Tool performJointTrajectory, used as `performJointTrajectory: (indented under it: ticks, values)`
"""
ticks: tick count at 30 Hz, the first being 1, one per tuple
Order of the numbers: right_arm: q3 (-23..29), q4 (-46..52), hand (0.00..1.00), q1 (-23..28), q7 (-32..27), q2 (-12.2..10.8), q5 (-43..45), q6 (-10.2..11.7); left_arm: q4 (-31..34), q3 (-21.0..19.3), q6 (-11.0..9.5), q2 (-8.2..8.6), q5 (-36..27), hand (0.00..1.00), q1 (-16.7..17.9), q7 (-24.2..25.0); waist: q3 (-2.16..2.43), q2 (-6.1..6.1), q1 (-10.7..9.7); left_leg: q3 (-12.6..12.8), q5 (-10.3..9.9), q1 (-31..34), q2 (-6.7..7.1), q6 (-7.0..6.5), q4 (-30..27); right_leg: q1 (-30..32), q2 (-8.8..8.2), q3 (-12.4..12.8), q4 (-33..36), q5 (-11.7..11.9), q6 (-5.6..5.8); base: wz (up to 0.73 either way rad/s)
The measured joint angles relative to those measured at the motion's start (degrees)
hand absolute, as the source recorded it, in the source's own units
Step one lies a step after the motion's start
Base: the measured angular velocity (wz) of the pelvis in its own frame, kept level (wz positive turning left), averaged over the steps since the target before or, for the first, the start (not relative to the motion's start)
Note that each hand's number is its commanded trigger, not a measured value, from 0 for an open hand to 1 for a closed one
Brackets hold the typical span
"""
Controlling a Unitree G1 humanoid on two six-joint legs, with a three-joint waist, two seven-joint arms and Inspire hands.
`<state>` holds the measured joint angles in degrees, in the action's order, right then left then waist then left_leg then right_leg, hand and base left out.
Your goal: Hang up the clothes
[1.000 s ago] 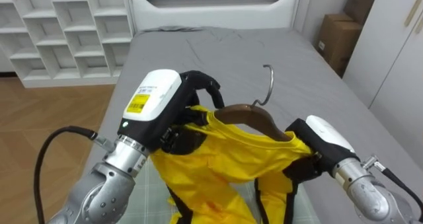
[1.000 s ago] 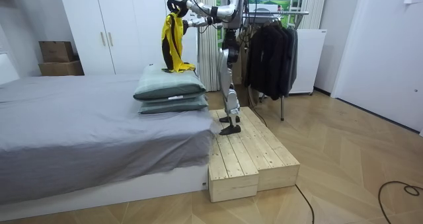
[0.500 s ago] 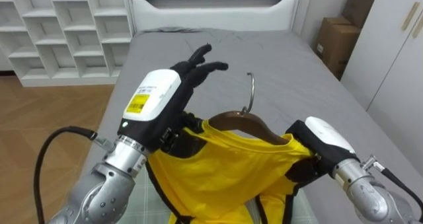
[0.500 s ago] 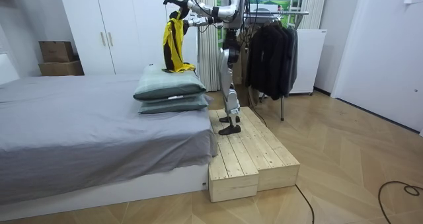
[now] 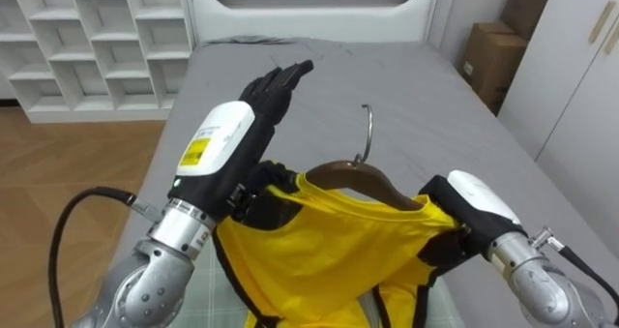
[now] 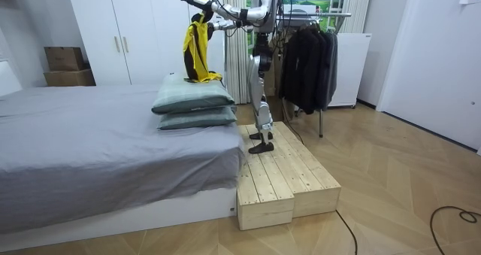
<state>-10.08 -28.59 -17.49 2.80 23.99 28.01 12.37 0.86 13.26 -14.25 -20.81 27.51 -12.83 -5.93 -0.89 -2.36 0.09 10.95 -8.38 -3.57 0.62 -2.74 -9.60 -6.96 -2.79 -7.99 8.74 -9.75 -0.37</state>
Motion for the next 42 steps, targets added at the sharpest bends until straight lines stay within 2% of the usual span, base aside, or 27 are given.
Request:
performJointTrajectory:
  ticks: [4,10,14,19,27,32,42]
  values:
    - [0.47,-0.41,1.00,0.00,0.01,0.01,-1.50,-0.23,-0.12,-0.10,0.09,0.01,0.11,0.00,0.27,0.00,0.04,-0.05,-0.49,0.01,0.00,-0.01,0.02,0.00,-0.01,-0.06,-0.01,-0.01,0.00,0.00,0.00,0.00]
    - [4.46,-0.40,1.00,0.00,1.13,0.02,-1.52,-2.13,-0.33,-1.86,1.55,0.06,0.49,0.00,1.43,0.77,0.15,0.01,-1.55,-0.05,0.00,0.07,0.04,0.00,-0.13,0.00,0.04,-0.03,0.02,0.00,0.00,0.00]
    - [7.34,-0.40,1.00,0.00,1.13,0.11,-1.52,-3.09,-0.33,-3.51,3.16,0.15,0.99,0.00,1.43,1.67,0.60,0.03,-2.32,-0.04,0.00,0.13,0.04,0.00,-0.15,0.05,0.32,-0.01,0.04,0.00,0.00,0.00]
    - [7.92,-0.64,1.00,0.01,1.05,1.24,-1.53,-3.62,-1.15,-5.18,3.20,0.00,0.92,0.00,1.46,1.67,0.78,0.11,-3.21,-0.05,0.00,-0.04,0.04,0.00,-0.25,-0.10,0.33,0.07,0.08,0.00,0.00,0.00]
    - [13.28,-2.17,1.00,1.02,-0.91,1.50,-1.54,-3.68,-2.20,-7.21,3.39,-0.04,0.89,0.00,3.29,1.62,0.83,0.17,-5.16,0.01,0.00,-0.16,0.00,0.00,-0.59,-0.34,0.35,0.22,0.20,0.01,-0.01,0.00]
    - [13.79,-2.11,1.00,2.55,-1.56,3.32,-1.89,-3.72,-2.20,-7.38,3.40,-0.03,0.70,0.00,3.83,1.60,0.86,0.11,-5.26,0.45,-0.01,-0.31,-0.27,0.00,-0.42,0.26,0.55,0.71,1.00,0.01,-0.01,-0.06]
    - [14.97,-0.95,1.00,3.18,-2.43,3.51,1.27,-3.73,-2.87,-7.97,3.41,0.00,0.73,0.00,6.42,1.38,1.04,-0.24,-6.31,1.23,-0.02,-1.09,-0.57,0.03,-0.12,0.08,0.81,0.92,0.94,0.03,-0.16,-0.02]
